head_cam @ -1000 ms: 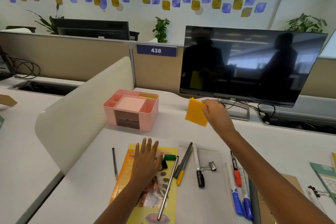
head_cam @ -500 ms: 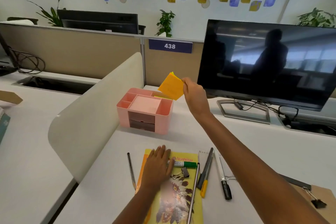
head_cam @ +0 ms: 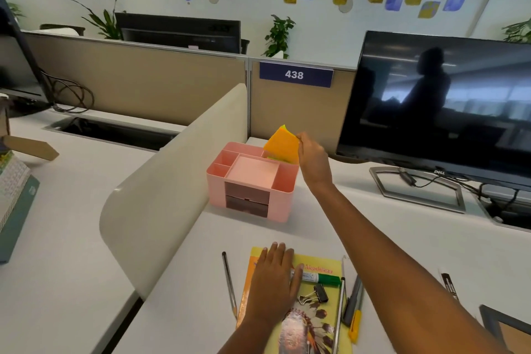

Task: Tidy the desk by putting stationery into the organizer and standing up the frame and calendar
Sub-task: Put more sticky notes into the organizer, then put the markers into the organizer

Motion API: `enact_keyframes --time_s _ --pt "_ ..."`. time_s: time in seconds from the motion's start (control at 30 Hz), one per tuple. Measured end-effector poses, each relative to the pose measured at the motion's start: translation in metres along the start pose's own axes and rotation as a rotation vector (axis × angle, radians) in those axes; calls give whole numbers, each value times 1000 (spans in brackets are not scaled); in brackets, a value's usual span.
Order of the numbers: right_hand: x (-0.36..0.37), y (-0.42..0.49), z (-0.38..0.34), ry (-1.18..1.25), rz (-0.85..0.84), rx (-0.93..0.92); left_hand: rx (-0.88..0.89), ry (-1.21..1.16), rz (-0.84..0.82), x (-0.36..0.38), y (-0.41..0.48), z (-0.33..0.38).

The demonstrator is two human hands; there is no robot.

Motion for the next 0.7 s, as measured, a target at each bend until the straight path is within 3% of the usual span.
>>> enact_keyframes --time_s 0.13,0.47,0.7 --pt "9 -2 13 -45 -60 76 -9 13 -2 1 1 -1" --pt "-18 -68 30 88 1 84 -51 14 52 -7 1 0" --pt "-30 -153 58 119 -260 189 -86 69 108 -7 -1 -2"
Point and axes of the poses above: each hand's wrist, its own y-axis towards the middle knuckle, its own x-axis out of the palm, z = x × y, the point moved 5 cm from there along y, towards the middle knuckle, and after that the axes turned 15 degrees about y, right-handed, at the moved point
